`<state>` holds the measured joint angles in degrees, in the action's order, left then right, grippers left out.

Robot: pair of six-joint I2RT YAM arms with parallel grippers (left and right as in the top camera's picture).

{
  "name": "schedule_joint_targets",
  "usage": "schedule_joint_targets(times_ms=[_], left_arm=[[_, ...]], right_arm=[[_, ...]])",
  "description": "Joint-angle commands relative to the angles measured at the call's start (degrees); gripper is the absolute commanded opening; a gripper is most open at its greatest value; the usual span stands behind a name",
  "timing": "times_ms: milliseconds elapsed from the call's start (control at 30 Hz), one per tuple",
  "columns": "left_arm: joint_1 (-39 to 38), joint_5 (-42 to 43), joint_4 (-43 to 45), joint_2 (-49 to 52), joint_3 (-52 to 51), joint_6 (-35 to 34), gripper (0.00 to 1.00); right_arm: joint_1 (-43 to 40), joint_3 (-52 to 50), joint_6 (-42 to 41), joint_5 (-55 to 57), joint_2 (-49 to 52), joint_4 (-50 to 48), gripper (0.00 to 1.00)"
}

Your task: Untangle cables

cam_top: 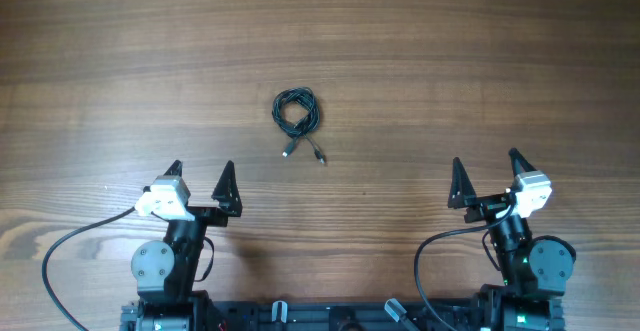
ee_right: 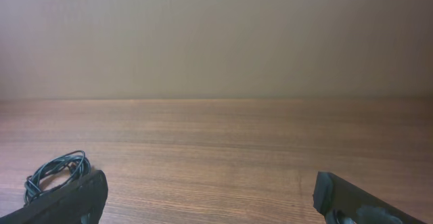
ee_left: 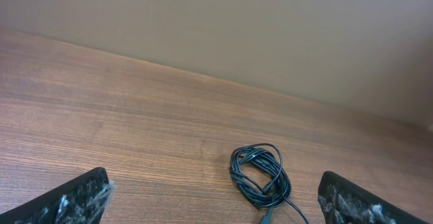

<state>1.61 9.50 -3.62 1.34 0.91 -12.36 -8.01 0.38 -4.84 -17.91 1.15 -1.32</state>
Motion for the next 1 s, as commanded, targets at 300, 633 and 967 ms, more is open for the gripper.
schedule_joint_targets(times_ms=[300,633,967], left_arm=[[-0.26,0.92,0.22,0.22,-0.57,-0.31,1.0],[-0.26,0.92,0.28,0.22,-0.57,-0.31,1.0],[-0.26,3.56,6.19,0.22,-0.55,-6.27,1.0]], right_arm=[[0.17,-0.09,0.35,0.57,-0.9,-0.13,1.0],[0.17,-0.09,0.35,0.59,-0.9,-0.13,1.0],[0.17,-0.09,0.35,0.57,-0.9,-0.13,1.0]])
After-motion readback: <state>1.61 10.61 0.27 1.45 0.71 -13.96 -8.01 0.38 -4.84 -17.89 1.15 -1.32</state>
